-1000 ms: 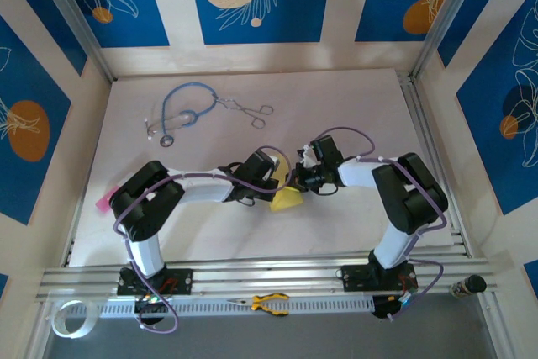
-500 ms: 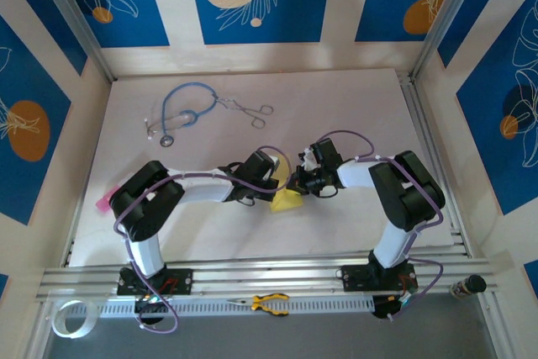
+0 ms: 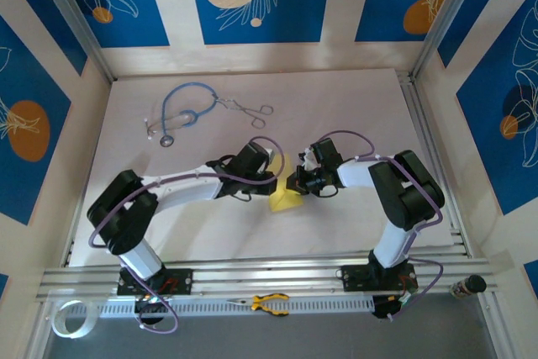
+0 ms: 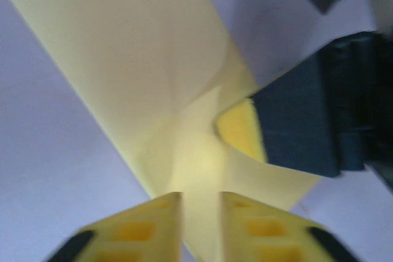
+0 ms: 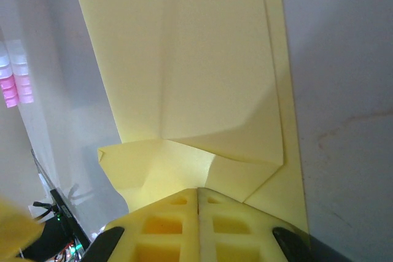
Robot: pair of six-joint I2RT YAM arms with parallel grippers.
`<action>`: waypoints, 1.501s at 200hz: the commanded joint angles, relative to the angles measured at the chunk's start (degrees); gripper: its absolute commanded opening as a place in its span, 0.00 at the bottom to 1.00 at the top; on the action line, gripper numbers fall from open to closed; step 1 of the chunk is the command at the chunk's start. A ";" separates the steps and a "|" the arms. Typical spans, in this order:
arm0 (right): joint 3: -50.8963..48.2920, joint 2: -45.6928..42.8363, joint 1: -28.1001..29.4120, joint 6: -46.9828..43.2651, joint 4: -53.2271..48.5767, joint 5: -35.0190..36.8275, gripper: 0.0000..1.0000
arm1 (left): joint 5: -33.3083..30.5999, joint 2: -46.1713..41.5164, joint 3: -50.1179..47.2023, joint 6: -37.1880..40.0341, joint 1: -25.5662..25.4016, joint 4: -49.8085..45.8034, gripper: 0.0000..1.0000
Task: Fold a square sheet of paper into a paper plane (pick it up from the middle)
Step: Fold the triangle a second time at the center of the table.
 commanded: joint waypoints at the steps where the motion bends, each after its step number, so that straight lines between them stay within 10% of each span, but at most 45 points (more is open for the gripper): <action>1: -0.06 2.54 -0.20 0.22 -4.60 4.24 0.00 | 8.48 -0.09 -0.05 -5.28 0.54 3.26 0.08; 62: -0.05 2.88 -0.15 0.30 -5.01 4.20 0.00 | 16.14 7.38 1.08 -8.80 -0.31 9.22 0.02; 300: -0.07 3.71 -0.29 -0.05 -6.26 4.90 0.00 | 10.73 5.84 -4.75 -3.42 -1.90 3.33 0.03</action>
